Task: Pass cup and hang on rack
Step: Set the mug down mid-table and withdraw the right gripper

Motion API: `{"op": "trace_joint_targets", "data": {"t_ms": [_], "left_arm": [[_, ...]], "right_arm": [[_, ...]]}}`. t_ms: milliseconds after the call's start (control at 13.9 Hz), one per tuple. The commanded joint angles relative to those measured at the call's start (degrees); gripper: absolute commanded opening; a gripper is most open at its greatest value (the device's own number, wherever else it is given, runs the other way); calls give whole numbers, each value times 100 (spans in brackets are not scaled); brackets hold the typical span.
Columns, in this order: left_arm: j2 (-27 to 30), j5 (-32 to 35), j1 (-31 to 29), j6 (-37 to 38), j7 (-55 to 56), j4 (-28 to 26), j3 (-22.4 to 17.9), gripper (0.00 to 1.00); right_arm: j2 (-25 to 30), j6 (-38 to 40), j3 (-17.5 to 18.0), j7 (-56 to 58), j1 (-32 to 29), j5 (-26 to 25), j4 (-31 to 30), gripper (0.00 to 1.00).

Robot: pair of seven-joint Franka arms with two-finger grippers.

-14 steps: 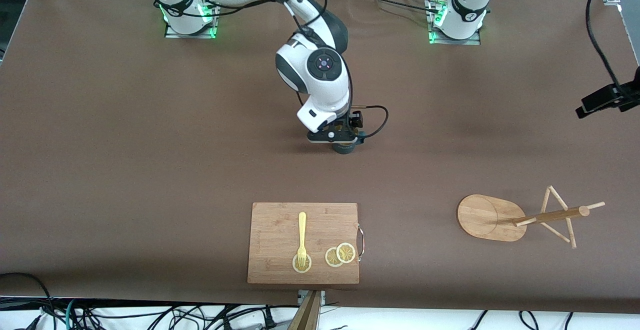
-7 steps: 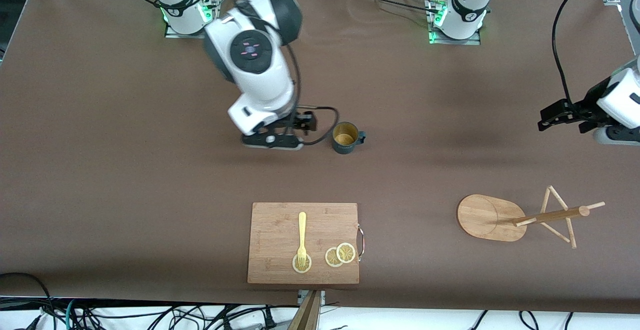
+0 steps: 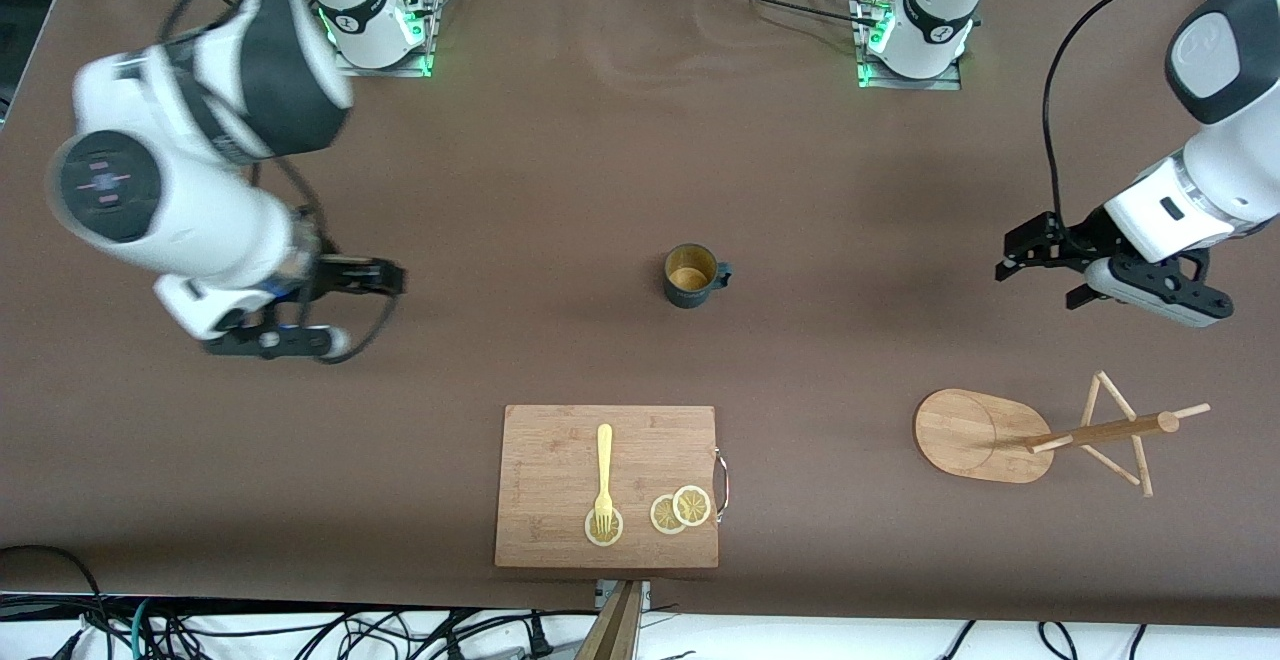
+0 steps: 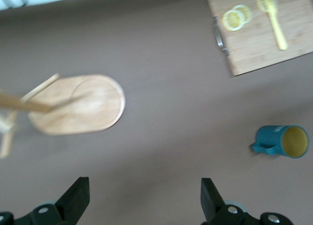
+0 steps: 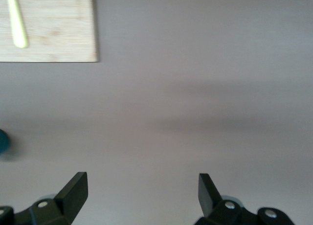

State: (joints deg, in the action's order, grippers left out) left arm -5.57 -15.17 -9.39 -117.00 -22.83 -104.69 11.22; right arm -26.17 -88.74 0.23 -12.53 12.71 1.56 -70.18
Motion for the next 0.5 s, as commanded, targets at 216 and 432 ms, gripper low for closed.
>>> {"op": "trace_joint_targets", "data": {"t_ms": [216, 432], "left_arm": [[196, -829, 25, -1123, -2047, -982, 327, 100], [170, -1153, 25, -1422, -2873, -1325, 591, 100]], "right_arm": [[1294, -449, 127, 951, -1244, -198, -1379, 100], [2315, -855, -205, 1368, -1254, -560, -2628, 100]]}}
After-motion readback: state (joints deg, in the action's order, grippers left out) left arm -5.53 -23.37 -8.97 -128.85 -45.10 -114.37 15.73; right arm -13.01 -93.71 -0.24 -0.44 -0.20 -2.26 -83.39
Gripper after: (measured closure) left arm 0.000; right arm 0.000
